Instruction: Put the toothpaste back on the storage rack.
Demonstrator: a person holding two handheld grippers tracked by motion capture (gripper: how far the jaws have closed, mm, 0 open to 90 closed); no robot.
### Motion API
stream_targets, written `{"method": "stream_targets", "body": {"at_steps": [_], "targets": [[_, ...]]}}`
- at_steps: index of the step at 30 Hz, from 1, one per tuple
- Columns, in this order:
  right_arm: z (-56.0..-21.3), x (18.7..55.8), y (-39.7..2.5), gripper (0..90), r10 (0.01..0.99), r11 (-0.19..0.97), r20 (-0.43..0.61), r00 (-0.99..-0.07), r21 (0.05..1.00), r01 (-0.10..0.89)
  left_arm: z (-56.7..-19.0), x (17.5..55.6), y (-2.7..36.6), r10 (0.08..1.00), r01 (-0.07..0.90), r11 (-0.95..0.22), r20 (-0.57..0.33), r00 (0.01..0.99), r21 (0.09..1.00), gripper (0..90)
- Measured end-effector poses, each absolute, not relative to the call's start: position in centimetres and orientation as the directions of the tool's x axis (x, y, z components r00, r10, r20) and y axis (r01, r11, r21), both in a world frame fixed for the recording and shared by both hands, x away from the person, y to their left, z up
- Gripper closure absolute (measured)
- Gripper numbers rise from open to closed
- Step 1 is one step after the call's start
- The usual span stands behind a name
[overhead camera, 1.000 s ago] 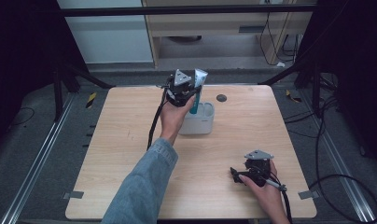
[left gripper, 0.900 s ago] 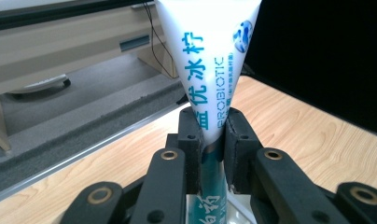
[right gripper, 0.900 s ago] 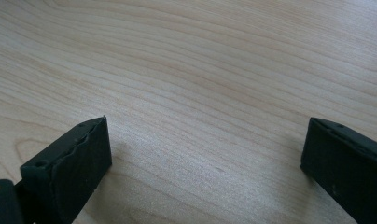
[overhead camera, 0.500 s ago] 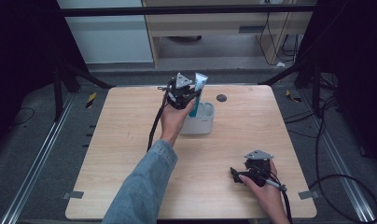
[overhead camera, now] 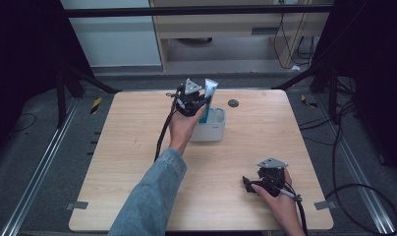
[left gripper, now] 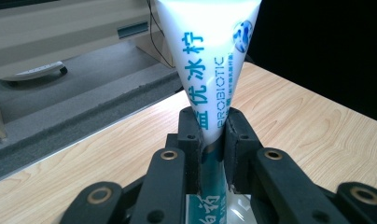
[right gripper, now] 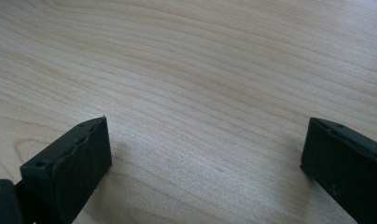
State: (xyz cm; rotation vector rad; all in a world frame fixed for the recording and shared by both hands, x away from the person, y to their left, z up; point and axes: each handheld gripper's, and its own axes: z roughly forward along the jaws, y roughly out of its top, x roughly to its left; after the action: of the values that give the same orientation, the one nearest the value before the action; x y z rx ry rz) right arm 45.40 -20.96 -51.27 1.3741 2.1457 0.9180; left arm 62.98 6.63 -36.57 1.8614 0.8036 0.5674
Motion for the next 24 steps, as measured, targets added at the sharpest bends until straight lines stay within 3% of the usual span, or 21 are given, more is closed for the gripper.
{"method": "stream_targets", "body": {"at_steps": [24], "targets": [[-51.3, 45.4, -21.0, 1.9, 0.909, 0.29, -0.004, -0.417, 0.725, 0.624, -38.1, 63.2, 6.6, 0.744, 0.304, -0.312, 0.032, 0.668, 0.9, 78.3]]}}
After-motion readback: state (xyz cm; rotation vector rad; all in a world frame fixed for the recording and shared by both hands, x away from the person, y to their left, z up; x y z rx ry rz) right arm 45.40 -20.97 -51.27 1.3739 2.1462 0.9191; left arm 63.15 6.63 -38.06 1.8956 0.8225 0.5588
